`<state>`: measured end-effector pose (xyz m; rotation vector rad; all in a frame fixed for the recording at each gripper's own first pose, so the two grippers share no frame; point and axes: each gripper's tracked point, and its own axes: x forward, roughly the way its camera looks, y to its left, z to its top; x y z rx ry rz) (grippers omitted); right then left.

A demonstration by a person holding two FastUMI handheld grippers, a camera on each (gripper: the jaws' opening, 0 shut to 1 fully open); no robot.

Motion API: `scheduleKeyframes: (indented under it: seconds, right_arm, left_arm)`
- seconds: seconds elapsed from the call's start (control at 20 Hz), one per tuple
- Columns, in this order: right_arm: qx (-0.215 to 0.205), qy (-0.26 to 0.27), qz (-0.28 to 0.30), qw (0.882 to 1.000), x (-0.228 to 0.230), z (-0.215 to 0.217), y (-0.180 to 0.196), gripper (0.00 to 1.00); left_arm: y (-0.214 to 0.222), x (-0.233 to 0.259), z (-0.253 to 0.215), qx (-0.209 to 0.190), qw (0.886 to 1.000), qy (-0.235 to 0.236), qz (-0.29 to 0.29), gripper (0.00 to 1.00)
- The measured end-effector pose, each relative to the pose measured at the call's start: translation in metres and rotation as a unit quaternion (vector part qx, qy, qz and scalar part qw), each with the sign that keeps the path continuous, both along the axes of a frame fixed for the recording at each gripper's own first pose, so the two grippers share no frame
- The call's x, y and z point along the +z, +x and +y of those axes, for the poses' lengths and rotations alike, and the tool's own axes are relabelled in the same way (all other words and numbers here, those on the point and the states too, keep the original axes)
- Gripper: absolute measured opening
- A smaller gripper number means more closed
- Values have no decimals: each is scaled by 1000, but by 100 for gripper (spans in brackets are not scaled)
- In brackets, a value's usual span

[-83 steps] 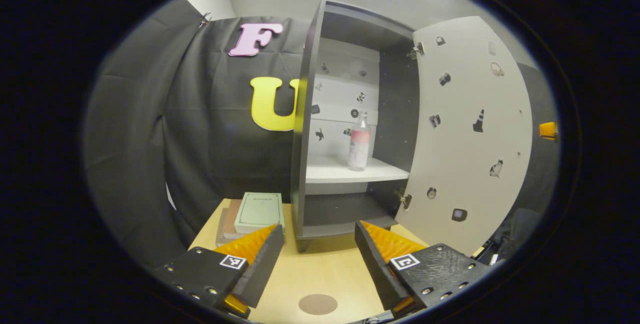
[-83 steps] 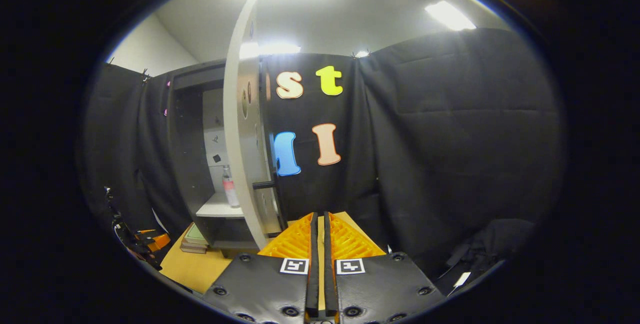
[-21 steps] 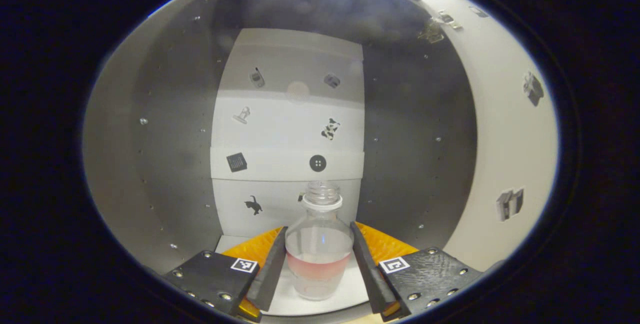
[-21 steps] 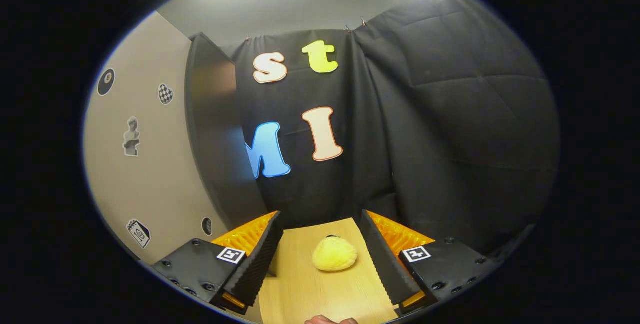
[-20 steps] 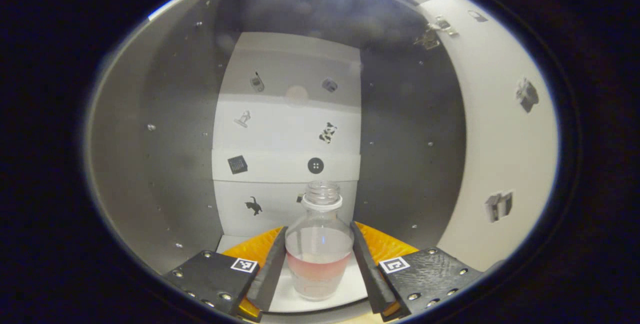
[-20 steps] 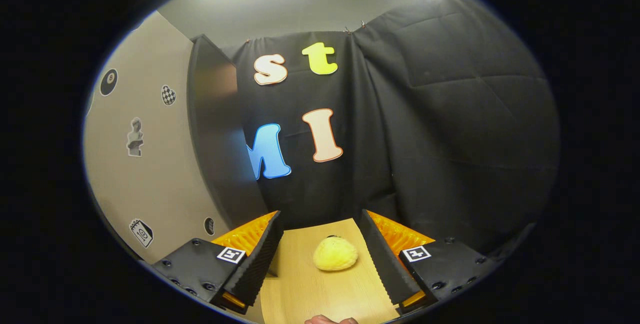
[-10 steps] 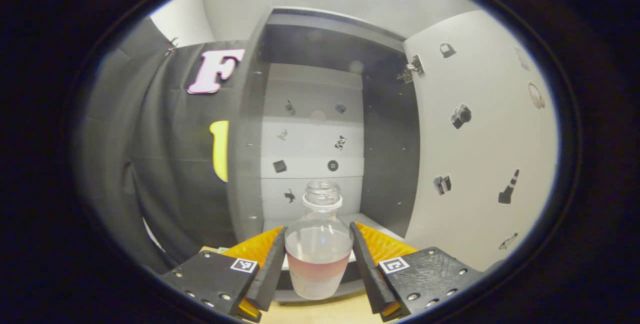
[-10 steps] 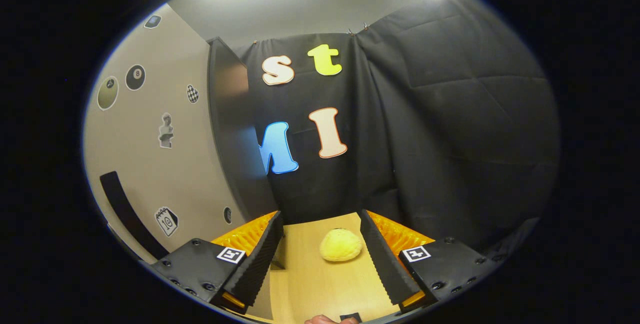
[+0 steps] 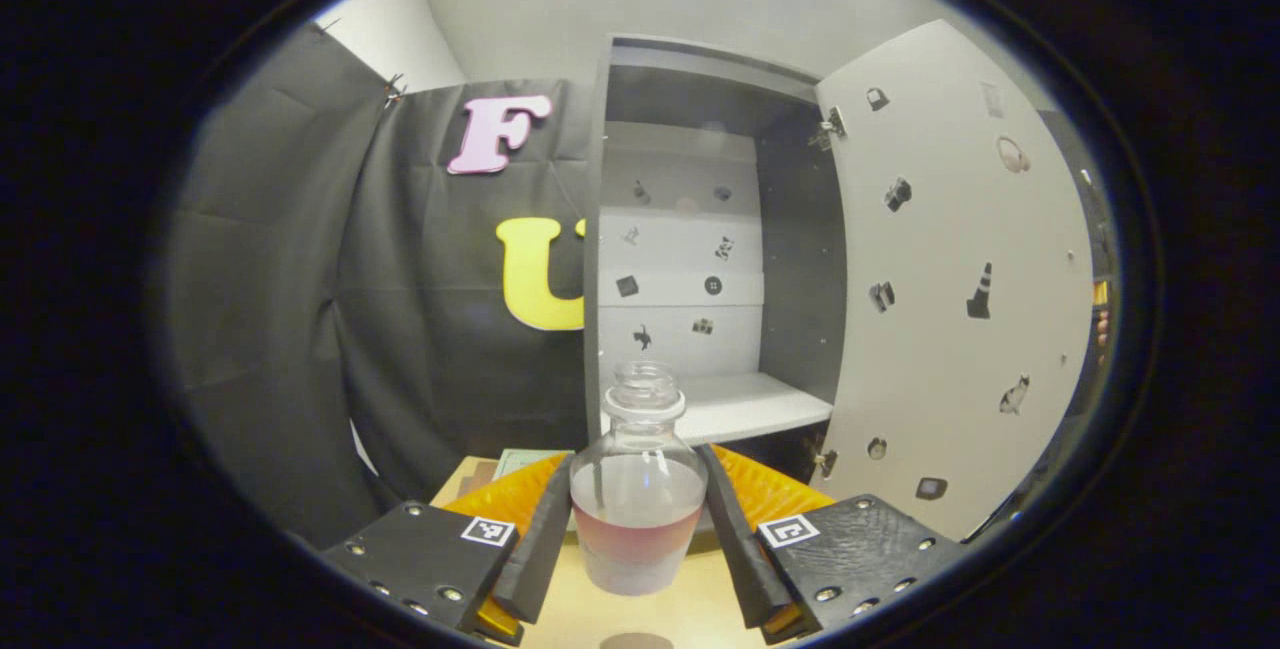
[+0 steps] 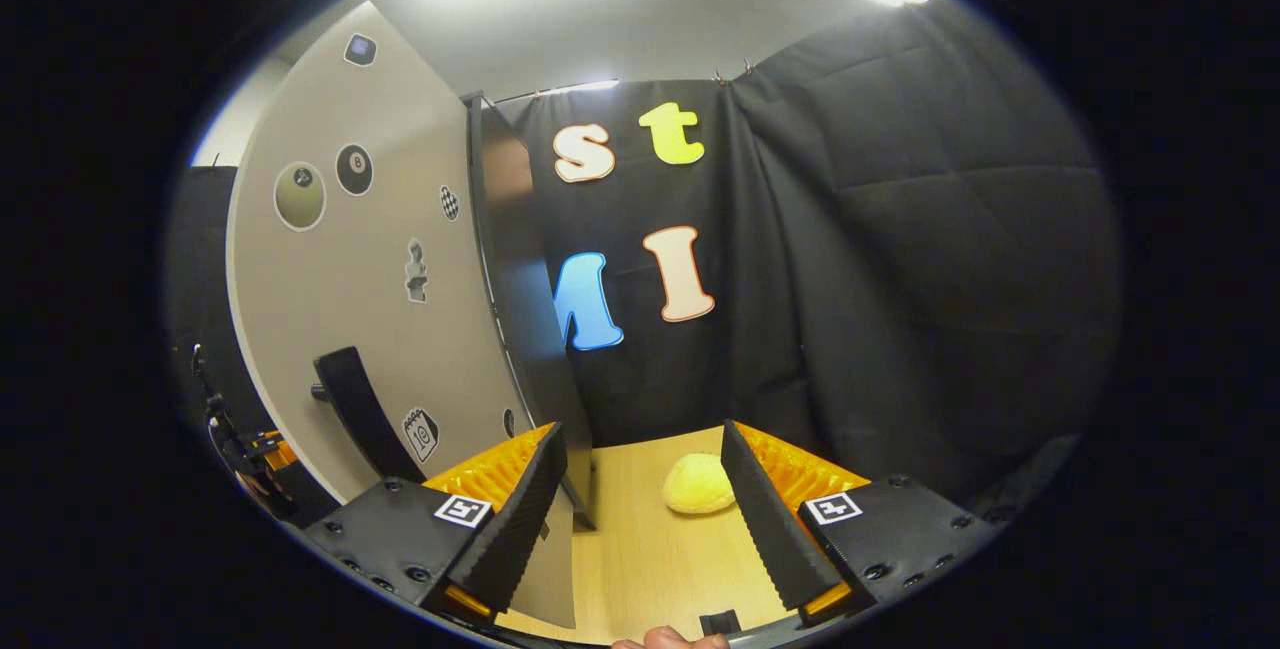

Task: Open the cabinet door with the right hand, grasp the bottle in the cabinet with the left hand and place it on the coaster, then close the cabinet door with the right hand.

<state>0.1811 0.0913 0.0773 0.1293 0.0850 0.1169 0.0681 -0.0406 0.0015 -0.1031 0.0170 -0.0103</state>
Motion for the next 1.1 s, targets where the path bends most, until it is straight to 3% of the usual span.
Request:
scheduleKeyframes:
  seconds: [0.2,0.25,0.5,0.95,1.1]
  right_arm:
    - [15,11,-6,1000,1,10,-9,98]
    - [24,8,-3,1000,-2,13,-8,98]
    - [48,19,-5,999,-13,15,13,98]
    - [-19,18,13,1000,-21,-15,32,98]
    - [-46,29,26,998,-29,-24,27,98]
  left_arm:
    - [-21,-63,9,31,999,-19,33,75]
    - [-23,-75,12,42,998,-15,35,71]
    - [-29,-141,21,125,991,-31,46,71]
    - [-21,-259,3,191,978,-42,76,73]
    - [-20,-286,-8,183,979,-33,86,73]
